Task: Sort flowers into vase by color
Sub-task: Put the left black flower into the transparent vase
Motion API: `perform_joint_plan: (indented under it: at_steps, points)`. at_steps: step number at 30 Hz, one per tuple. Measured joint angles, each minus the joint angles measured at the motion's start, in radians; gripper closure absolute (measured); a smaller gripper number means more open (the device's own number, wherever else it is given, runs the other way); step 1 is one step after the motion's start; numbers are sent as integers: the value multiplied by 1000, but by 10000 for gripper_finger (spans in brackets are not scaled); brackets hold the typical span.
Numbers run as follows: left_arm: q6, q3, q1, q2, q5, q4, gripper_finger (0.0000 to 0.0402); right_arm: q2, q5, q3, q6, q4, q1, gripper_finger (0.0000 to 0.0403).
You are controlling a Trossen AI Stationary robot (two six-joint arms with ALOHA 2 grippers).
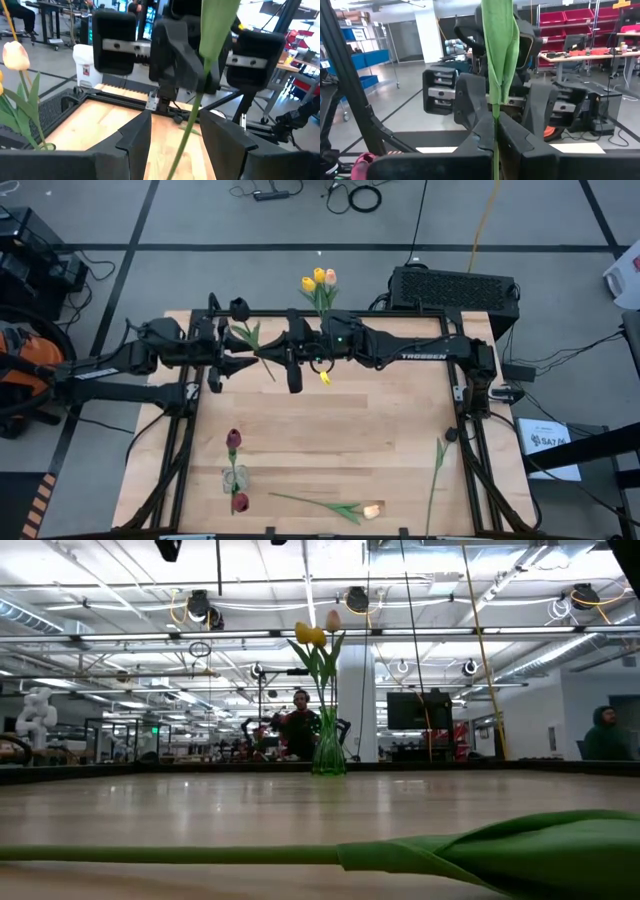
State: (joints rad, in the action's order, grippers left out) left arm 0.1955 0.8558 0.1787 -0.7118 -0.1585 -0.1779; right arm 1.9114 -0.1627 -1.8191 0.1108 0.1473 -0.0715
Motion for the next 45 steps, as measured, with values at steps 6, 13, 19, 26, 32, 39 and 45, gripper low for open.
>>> perform_joint_plan:
  at_steps: [6, 13, 19, 26, 32, 39, 45]
  points:
    - [0, 0, 0, -20, -4, 46, 226, 0, 0, 0, 0, 0, 0, 402]
    - [6, 0, 0, -52, -5, 48, 226, 0, 1, 0, -1, -1, -2, 402]
    - [6, 0, 0, -79, -5, 89, 226, 0, 1, 0, -1, -2, -2, 402]
    - [29, 0, 0, -81, -5, 100, 266, -1, 5, -1, -1, -31, -2, 402]
    - [28, 0, -1, -81, -12, 94, 376, -1, 18, -1, 2, -36, -4, 402]
    - [26, 0, 0, -81, -5, 93, 388, -1, 93, -1, 73, -37, -1, 401]
    - [26, 0, 1, -82, -6, 82, 395, -2, 102, -1, 112, -30, -7, 358]
